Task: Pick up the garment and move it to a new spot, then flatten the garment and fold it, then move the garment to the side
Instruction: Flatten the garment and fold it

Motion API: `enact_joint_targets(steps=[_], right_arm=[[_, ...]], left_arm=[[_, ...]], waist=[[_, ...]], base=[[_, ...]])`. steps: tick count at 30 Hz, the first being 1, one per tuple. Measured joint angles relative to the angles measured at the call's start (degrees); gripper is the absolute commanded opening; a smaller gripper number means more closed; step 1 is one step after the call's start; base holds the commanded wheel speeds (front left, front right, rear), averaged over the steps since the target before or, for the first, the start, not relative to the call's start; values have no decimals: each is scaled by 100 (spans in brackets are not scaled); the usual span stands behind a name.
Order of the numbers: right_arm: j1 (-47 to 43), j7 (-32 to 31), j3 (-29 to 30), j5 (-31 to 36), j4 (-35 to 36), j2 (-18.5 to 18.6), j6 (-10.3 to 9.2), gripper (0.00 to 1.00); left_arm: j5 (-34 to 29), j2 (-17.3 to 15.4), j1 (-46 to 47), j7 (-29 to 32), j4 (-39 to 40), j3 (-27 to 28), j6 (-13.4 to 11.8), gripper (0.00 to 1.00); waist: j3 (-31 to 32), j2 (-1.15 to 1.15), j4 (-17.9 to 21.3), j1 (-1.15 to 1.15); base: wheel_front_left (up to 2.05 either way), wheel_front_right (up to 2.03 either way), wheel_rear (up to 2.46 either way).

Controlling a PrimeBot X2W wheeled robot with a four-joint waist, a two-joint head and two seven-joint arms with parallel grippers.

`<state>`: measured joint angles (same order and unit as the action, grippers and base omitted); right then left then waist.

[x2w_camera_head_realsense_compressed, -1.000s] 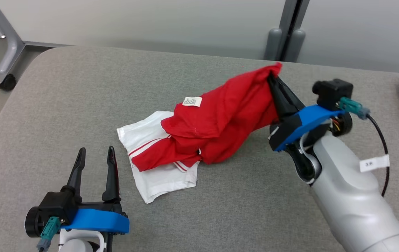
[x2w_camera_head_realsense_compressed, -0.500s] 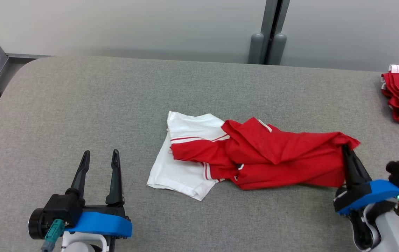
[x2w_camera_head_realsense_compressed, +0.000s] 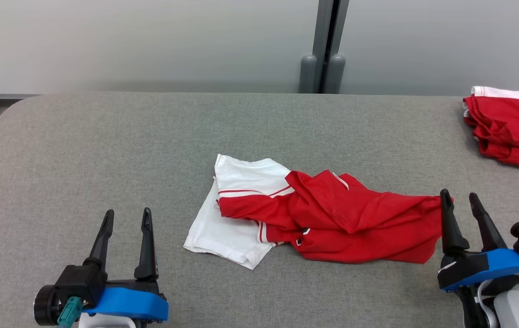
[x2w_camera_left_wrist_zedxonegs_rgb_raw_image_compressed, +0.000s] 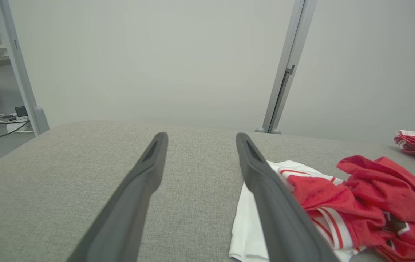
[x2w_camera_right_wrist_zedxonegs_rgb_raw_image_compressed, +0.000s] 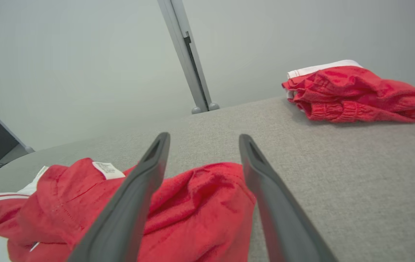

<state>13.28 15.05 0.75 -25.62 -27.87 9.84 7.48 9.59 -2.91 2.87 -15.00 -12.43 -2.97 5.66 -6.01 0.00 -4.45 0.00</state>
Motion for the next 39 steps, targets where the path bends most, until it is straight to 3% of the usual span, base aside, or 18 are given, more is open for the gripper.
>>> enact_joint_targets(steps=[13, 23, 31, 39], right_arm=[[-1043, 0, -439, 1285, 1974, -204, 1, 100], [-1720, 0, -501, 1601, 2259, -541, 1, 100], [-1697, 0, -546, 1608, 2264, -605, 1, 100], [-1511, 0, -558, 1641, 2234, -621, 0, 100]], left_arm=[[-103, 2, -190, -1, 1, 212, 38, 100], [-204, 0, -263, -1, -9, 297, 71, 100], [-371, -1, -245, -1, -125, 294, 90, 100], [-508, -64, 364, -5, -601, 109, 141, 100]], waist=[[269, 0, 264, 0], [305, 0, 298, 0], [241, 0, 425, 0], [30, 1, 609, 1]], base=[[0, 0, 0], [0, 0, 0], [0, 0, 0], [0, 0, 0]])
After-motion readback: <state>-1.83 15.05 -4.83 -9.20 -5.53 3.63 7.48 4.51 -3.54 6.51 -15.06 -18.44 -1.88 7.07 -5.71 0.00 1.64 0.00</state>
